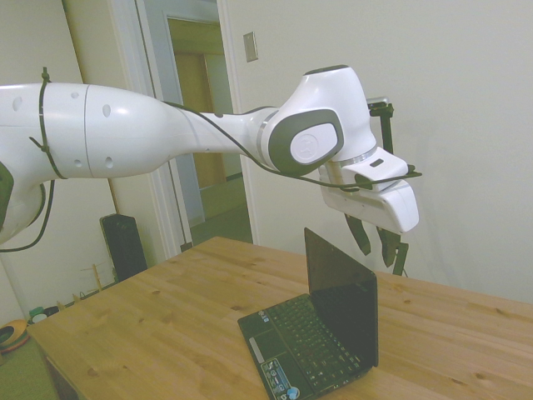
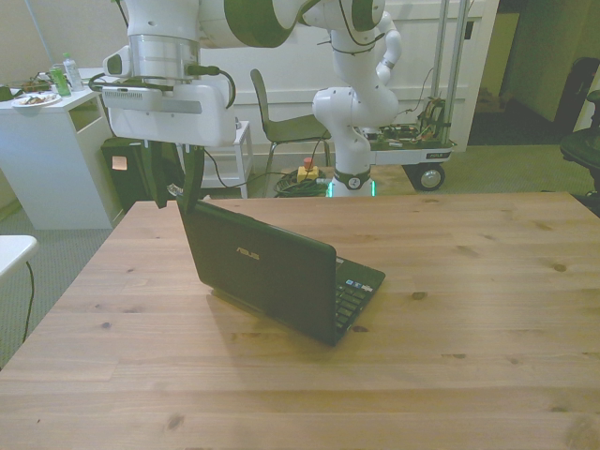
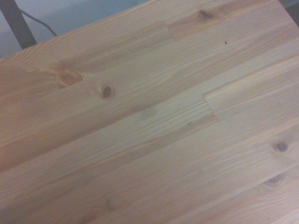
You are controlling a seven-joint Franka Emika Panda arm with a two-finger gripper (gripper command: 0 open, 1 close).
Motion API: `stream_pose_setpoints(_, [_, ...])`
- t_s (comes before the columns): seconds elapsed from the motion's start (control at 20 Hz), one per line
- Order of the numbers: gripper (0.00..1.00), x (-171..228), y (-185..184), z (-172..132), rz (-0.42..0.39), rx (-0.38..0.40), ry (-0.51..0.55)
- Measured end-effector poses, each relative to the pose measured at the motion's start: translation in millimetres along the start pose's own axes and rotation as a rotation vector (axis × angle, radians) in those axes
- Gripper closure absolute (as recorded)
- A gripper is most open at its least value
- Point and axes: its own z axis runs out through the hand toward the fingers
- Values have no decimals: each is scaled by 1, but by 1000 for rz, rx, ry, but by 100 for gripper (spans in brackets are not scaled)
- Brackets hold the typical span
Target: Close the laptop
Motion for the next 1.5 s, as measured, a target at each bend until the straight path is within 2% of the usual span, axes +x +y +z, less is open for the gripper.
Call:
stream_pose_setpoints(0.3, [100,-6,-4,4,-3,-1,-8])
stream_pose_setpoints(0.5, [100,-23,-12,18,-4,-6,-28])
stream_pose_setpoints(0.7, [100,-63,-25,32,-23,5,-51])
stream_pose_setpoints(1.0, [100,-160,-32,50,-89,-18,-111])
stream_pose_setpoints(1.1, [100,-189,-25,66,-106,-45,-127])
stream_pose_setpoints(1.2, [100,-209,-6,95,-108,-87,-140])
stream_pose_setpoints(1.35, [100,-223,31,140,-86,-140,-165])
stream_pose_setpoints(1.5, [100,-221,38,132,-76,-117,-151])
